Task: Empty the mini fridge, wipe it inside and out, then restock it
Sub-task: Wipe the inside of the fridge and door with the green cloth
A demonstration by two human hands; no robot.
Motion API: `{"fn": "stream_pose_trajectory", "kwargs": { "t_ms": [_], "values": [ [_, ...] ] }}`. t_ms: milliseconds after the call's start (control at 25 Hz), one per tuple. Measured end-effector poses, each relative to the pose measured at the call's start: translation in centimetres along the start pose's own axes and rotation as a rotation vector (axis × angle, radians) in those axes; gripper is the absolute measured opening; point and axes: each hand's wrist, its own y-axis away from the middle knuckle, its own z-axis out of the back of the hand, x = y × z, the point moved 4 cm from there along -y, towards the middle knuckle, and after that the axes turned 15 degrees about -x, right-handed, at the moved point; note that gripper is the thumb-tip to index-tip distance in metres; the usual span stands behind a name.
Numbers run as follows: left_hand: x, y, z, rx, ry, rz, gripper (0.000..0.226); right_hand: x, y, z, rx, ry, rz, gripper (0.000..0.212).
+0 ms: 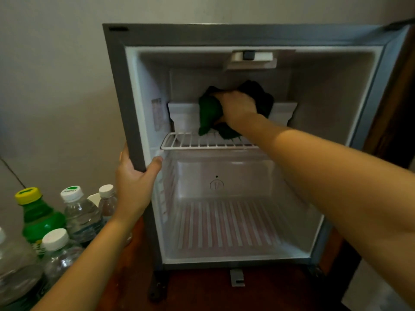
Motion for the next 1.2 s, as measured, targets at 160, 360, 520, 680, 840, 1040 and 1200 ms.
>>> {"fn": "stream_pose_trajectory", "kwargs": {
  "t_ms": [160, 360, 520, 680, 840, 1040, 1200],
  "values": [
    [0.4, -0.3, 0.1, 0.046, 0.021, 0.015, 0.053, -4.5, 1.9, 2.0, 0.054, 0.242, -0.146, 0.041],
    [-0.2, -0.4, 0.7, 0.089, -0.136, 0.074, 0.078, -2.9, 5.5, 5.0, 0.051, 0.416, -0.2, 0.025],
    [-2.7, 0.6, 1.2, -0.019, -0.389, 0.181, 0.11, -4.6, 10.0, 7.6, 0.091, -0.123, -0.49, 0.031],
    [-8.0, 4.6, 1.3, -0.047, -0.187, 0.022, 0.095, -1.9, 15.8, 9.5, 0.004, -1.549, -0.863, 0.025],
    [-11.3, 7.2, -1.5, 0.496, 0.287, 0.548, 0.065, 2.5, 20.0, 11.0, 0.317, -2.159, -0.809, 0.033],
    [-13.0, 11.2, -3.5, 0.626, 0.586, 1.026, 0.047, 3.3, 22.7, 11.0, 0.355, -2.266, -0.929, 0.049],
    [-12.9, 12.0, -4.2, 0.544, 0.546, 1.074, 0.039, 1.1, 23.8, 10.8, 0.156, -2.173, -1.038, 0.066]
  ]
}}
